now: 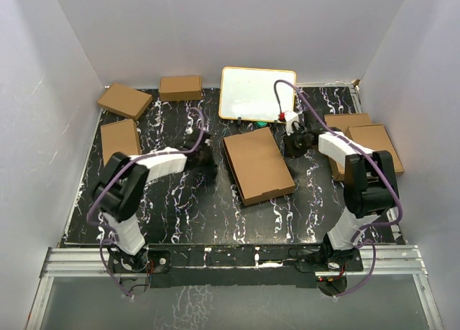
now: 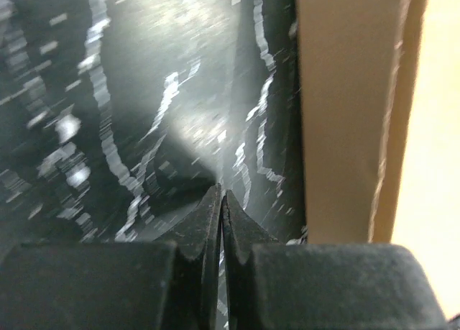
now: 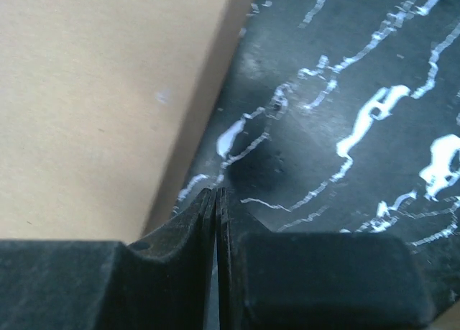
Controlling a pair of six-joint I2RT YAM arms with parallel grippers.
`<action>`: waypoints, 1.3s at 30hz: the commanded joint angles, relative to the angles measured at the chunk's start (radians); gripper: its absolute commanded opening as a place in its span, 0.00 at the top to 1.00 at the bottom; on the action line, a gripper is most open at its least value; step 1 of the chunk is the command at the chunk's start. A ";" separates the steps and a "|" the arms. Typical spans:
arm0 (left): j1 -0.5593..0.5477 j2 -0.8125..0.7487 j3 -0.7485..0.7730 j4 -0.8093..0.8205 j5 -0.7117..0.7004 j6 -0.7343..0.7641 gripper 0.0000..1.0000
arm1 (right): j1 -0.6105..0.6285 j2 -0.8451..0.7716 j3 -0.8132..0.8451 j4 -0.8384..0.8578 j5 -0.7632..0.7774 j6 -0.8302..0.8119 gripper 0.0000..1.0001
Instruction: Fold the paper box
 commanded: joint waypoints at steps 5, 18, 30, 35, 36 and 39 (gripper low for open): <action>-0.106 0.255 0.366 -0.093 -0.062 0.017 1.00 | 0.216 -0.022 0.036 0.026 0.091 -0.017 0.89; -0.104 -0.043 0.196 -0.161 -0.227 0.102 0.83 | 0.129 -0.168 0.018 0.026 0.091 -0.017 0.89; -0.094 -0.721 -0.308 0.243 -0.050 0.155 0.03 | -0.043 -0.243 -0.126 0.026 0.091 -0.017 0.89; -0.087 -0.822 -0.502 0.486 0.088 -0.034 0.03 | -0.071 -0.129 -0.119 0.026 0.091 -0.017 0.89; -0.087 -0.817 -0.525 0.512 0.099 -0.067 0.03 | -0.071 -0.107 -0.112 0.026 0.091 -0.017 0.89; -0.085 -0.783 -0.567 0.559 0.121 -0.126 0.03 | -0.071 -0.062 -0.072 0.026 0.091 -0.017 0.89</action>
